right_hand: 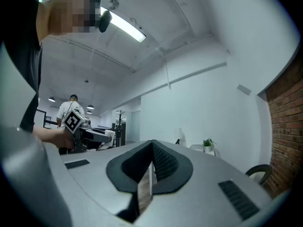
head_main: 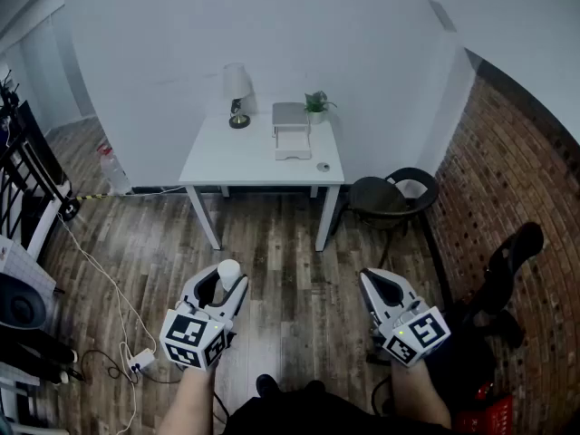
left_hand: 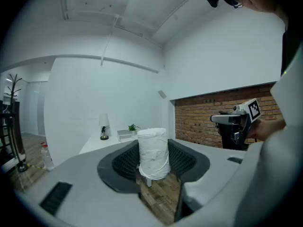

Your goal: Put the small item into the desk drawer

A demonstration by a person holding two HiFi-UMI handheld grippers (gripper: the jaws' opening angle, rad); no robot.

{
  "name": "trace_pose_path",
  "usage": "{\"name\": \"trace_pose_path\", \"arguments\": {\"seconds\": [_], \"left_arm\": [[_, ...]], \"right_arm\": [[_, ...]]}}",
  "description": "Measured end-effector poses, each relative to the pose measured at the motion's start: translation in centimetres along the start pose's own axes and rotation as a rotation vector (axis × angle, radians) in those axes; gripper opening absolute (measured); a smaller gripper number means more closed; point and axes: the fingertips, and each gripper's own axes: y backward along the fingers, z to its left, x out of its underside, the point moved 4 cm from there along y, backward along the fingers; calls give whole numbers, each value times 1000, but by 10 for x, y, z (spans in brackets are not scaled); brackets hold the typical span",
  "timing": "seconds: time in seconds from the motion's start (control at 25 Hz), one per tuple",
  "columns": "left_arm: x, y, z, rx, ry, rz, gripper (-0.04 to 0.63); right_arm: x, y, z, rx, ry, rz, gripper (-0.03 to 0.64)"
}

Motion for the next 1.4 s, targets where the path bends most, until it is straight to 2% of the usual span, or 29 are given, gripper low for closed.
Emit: {"name": "trace_pose_path", "arguments": {"seconds": [0.44,0.52,0.68,0.96,1.2,1.4], "left_arm": [[2,-10,3,15,1,-3,195],[4,-11,6,19,5,-5,195],[3,-15,16,30,10,-12,195],[0,-2,40,48,-6,-26,195],[16,27,71,36,-4,-14,195],[26,32,89,22,27,-8,196]], "right_arm": [[5,-4,-1,3,-12,16,3],[6,-8,3,-18,-28,14,3],[8,-20,15,-122,-116,0,3],[9,-37,29,-121,-161,-14,3],[22,-60,64,-140,-170,-8,3],[37,-78,76,-183,-178,51,3]]}}
